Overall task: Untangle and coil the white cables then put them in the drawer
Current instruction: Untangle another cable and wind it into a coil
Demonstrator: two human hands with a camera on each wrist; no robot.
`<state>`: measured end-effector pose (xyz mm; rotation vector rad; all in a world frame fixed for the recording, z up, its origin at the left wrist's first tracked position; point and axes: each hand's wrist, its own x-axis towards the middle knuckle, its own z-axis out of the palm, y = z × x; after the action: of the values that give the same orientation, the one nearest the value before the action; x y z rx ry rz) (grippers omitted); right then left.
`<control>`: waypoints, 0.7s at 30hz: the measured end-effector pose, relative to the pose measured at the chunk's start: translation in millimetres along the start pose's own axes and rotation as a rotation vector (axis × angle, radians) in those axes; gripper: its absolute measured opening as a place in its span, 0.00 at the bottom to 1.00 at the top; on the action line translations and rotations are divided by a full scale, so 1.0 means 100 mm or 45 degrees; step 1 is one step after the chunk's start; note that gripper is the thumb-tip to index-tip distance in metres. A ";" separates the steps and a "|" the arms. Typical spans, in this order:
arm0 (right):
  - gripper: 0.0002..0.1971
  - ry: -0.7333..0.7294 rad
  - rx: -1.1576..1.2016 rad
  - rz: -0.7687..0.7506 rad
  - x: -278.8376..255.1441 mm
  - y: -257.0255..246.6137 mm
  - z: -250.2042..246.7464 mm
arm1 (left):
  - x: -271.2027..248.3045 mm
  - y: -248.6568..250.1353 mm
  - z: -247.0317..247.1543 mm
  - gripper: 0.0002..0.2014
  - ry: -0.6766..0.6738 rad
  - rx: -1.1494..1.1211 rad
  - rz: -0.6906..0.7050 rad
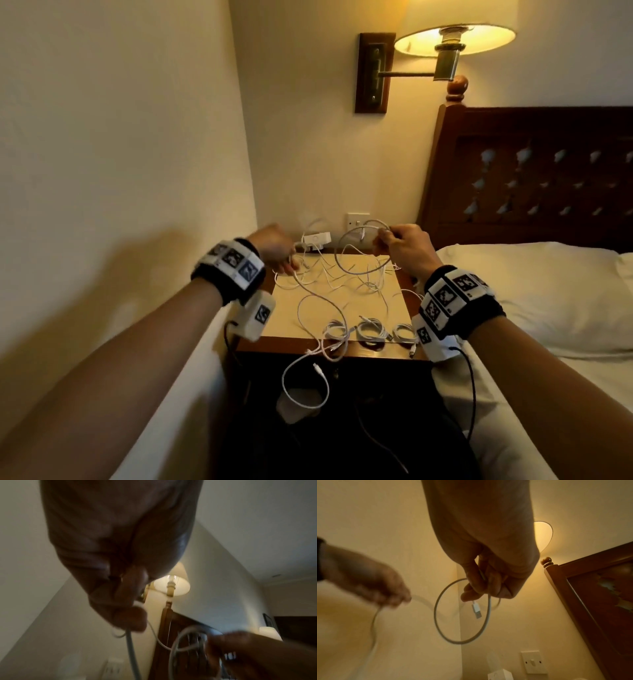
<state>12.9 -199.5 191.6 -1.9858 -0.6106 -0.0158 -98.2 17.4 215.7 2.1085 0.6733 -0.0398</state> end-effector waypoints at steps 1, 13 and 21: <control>0.16 -0.009 0.018 0.007 -0.01 -0.03 -0.02 | 0.02 -0.16 0.15 0.12 -0.095 -0.095 -0.089; 0.17 0.027 0.041 -0.030 -0.09 -0.07 -0.17 | 0.08 -0.64 0.59 0.09 -0.896 -0.434 0.147; 0.14 -0.105 -0.191 0.029 -0.17 0.07 -0.11 | 0.14 -0.80 0.85 0.11 0.227 -0.268 0.190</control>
<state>4.0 -218.0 186.9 -2.1473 -0.6558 0.0351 -105.6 -6.3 100.7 1.9661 0.5949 0.2928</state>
